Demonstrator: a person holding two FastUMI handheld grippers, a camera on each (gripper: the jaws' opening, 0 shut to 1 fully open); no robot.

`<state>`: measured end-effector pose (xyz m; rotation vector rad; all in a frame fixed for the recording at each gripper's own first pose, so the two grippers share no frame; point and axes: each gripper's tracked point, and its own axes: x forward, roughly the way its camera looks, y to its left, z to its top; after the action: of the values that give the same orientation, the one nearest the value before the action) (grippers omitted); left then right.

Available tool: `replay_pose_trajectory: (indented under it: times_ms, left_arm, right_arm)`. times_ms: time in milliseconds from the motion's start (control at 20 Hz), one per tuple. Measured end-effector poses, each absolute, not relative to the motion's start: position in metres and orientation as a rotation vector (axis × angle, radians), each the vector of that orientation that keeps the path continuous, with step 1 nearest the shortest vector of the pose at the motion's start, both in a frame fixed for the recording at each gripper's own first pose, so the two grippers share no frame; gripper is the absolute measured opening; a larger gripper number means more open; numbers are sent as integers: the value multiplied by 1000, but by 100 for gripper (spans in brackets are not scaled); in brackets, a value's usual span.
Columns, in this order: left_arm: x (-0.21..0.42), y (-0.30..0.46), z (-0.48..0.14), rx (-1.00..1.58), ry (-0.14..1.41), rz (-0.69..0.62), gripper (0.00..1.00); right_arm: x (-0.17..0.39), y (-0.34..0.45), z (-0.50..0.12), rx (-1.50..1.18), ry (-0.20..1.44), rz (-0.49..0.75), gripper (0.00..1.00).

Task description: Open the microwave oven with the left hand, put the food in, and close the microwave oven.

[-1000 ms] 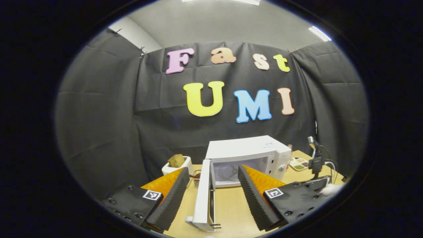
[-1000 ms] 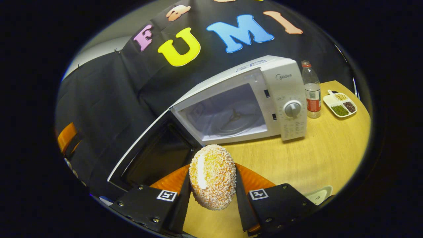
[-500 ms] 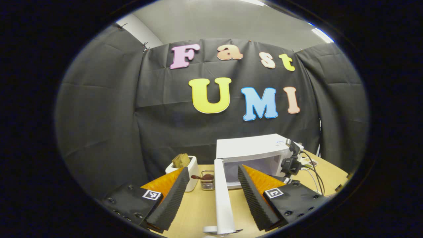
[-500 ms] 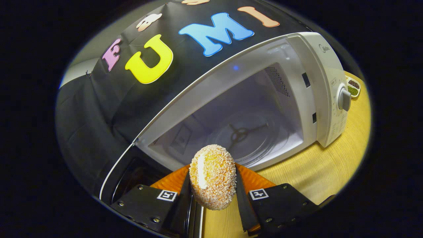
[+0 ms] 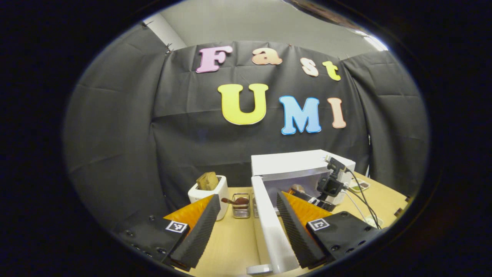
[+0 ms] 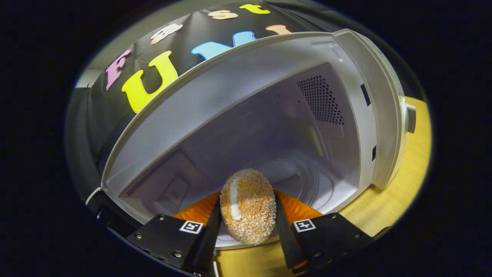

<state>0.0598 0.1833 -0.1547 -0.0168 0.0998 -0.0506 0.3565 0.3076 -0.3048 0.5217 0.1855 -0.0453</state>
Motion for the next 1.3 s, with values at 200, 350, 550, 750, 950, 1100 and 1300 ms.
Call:
replay_pose_trajectory:
  times_ms: [200,350,550,750,950,1100,1300]
  left_arm:
    - [61,188,-155,-42,96,-53,98]
    - [57,194,-148,-33,78,-43,97]
    - [54,199,-139,-44,56,-27,97]
    - [51,204,-134,-29,32,-2,97]
    - [43,210,-130,-12,35,34,97]
    - [26,216,-136,20,29,40,99]
    - [3,217,-151,59,55,47,100]
  right_arm:
    - [348,306,-316,476,226,-73,98]
    - [334,300,-301,410,191,-67,98]
    - [302,283,-269,376,165,-47,98]
    - [250,259,-230,323,158,0,98]
    - [173,226,-191,138,144,78,98]
    - [119,199,-166,-4,107,112,98]
    - [69,160,-149,-25,122,105,98]
